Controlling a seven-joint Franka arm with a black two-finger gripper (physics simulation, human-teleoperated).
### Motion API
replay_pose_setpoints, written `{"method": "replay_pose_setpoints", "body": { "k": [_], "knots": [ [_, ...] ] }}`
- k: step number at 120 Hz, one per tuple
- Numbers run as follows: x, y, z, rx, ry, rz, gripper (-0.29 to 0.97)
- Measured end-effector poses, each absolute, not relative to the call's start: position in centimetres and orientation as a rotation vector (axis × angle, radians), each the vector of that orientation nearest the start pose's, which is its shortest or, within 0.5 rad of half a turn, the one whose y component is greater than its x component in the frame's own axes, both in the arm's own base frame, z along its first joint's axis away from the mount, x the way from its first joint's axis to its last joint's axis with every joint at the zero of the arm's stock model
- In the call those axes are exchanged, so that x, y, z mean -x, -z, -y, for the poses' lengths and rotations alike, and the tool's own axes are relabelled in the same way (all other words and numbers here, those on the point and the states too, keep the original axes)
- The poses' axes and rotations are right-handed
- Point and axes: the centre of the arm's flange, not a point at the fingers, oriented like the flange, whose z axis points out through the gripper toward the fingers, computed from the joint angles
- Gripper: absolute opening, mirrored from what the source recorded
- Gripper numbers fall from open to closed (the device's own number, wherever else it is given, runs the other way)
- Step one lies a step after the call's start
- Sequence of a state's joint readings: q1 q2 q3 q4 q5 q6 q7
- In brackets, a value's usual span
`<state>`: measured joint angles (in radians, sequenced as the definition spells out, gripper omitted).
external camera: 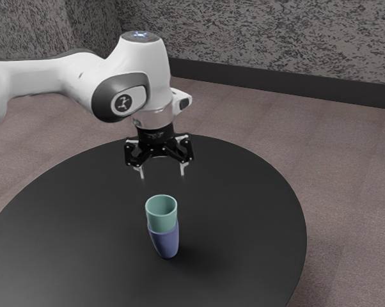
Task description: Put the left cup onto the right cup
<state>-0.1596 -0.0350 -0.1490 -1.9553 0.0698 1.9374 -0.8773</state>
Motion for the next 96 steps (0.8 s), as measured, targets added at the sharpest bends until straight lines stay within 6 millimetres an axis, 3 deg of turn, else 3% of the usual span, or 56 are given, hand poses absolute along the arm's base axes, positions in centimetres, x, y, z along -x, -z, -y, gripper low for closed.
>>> {"method": "replay_pose_setpoints", "body": {
  "k": [25,71,96],
  "knots": [
    [-53.8,-51.2,14.8,3.008,0.133,0.691,0.68],
    [-57.0,-55.2,9.5,3.015,0.169,0.490,0.68],
    [-57.5,-57.1,7.3,3.015,0.159,0.397,0.68]
  ]
}}
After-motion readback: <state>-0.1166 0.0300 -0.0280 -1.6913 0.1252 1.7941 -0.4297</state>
